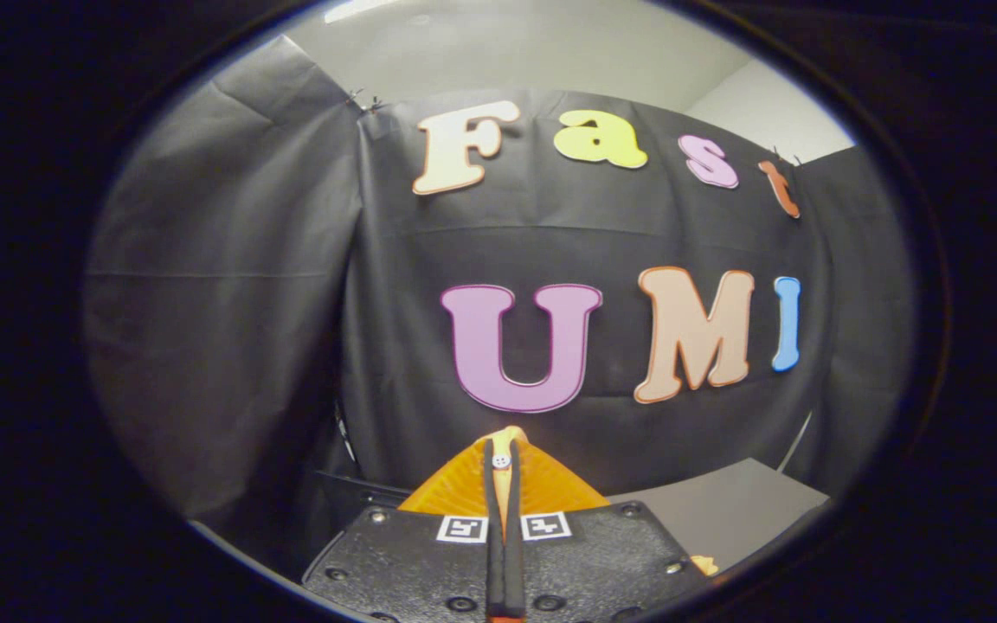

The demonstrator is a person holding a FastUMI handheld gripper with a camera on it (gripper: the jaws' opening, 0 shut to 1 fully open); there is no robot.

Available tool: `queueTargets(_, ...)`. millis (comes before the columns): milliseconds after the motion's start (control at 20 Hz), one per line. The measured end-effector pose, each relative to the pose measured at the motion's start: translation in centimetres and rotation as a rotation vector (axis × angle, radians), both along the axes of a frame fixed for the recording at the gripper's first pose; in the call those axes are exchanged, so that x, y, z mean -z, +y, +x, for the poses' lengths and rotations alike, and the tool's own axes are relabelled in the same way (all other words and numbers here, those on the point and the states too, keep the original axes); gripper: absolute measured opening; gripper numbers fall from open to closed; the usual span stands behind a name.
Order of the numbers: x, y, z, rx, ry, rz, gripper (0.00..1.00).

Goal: Put the clothes into the washing machine and then close the washing machine lid.

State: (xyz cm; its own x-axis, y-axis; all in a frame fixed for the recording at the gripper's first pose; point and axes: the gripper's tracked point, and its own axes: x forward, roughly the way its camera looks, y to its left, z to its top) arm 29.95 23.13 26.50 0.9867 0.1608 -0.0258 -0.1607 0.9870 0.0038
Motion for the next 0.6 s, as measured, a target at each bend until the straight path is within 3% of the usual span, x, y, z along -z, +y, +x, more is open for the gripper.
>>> queueTargets(300,4.0,5.4,1.3,-0.036,0.017,0.055,0.0)
queueTargets(600,12.7,9.7,2.5,-0.05,0.086,0.016,0.0)
